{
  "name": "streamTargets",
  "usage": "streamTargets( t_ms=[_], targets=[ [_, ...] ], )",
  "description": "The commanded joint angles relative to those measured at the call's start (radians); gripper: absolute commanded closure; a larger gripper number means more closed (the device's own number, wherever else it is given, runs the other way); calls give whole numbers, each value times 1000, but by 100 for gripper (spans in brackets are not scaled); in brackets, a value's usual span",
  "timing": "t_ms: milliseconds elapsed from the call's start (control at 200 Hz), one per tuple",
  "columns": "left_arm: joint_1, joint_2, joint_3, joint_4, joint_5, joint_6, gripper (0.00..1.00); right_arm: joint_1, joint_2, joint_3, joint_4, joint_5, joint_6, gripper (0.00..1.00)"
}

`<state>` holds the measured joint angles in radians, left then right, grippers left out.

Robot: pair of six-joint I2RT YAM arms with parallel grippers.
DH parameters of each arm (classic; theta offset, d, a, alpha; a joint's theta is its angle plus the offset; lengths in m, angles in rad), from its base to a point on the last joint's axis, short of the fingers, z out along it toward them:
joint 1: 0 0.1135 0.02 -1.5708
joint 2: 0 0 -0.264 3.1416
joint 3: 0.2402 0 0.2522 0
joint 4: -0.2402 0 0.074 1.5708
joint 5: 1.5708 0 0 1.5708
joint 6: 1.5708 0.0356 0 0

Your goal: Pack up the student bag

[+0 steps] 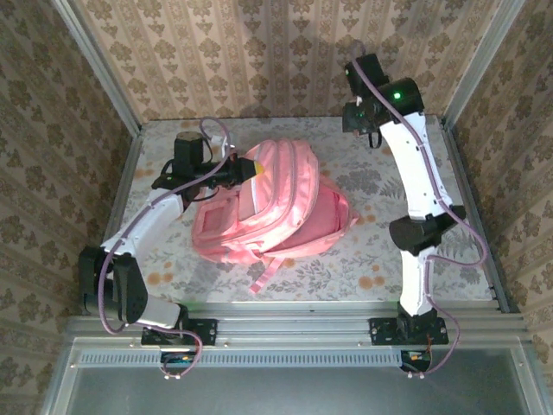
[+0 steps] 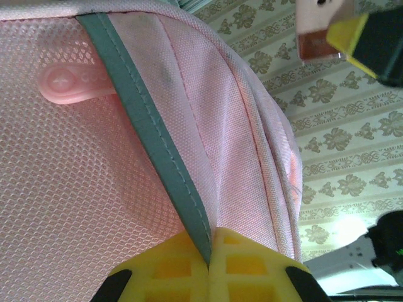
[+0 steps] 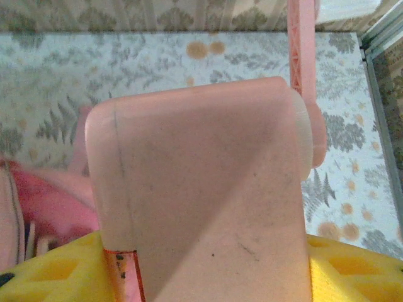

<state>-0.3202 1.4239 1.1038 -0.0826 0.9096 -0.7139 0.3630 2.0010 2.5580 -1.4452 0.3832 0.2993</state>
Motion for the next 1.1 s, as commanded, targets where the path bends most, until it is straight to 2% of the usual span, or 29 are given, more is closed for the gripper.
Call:
streamTargets(
  t_ms=[0,80,180,375,520,675,725,835,900,1005,1095],
  targets=[
    [-6,-34,40,27,25,20,100,57,-205,-306,161,73,-29,48],
    [-15,-34,44,15,22,29,100,60,-364,-569,313,15,5,48],
    [-29,-34,61,-27,12,57,100,59,-513,-813,442,-68,32,49],
    [-75,-14,125,-114,0,129,100,58,-720,-1152,591,-189,72,49],
    [-109,25,195,-153,43,151,100,47,-853,-1377,705,-282,109,50],
    [-130,54,290,-227,99,242,100,7,-942,-1577,845,-498,176,50],
    [-160,57,304,-209,132,247,100,5,-960,-1627,884,-549,185,50],
    [-163,68,349,-190,209,267,100,-10,-986,-1711,966,-623,218,50],
    [-165,70,368,-179,258,280,100,-27,-994,-1761,1044,-717,252,49],
    [-157,72,377,-160,287,285,100,-29,-1005,-1834,1177,-824,308,49],
    [-148,71,355,-87,301,237,100,-29,-1011,-1895,1310,-919,369,49]
  ],
)
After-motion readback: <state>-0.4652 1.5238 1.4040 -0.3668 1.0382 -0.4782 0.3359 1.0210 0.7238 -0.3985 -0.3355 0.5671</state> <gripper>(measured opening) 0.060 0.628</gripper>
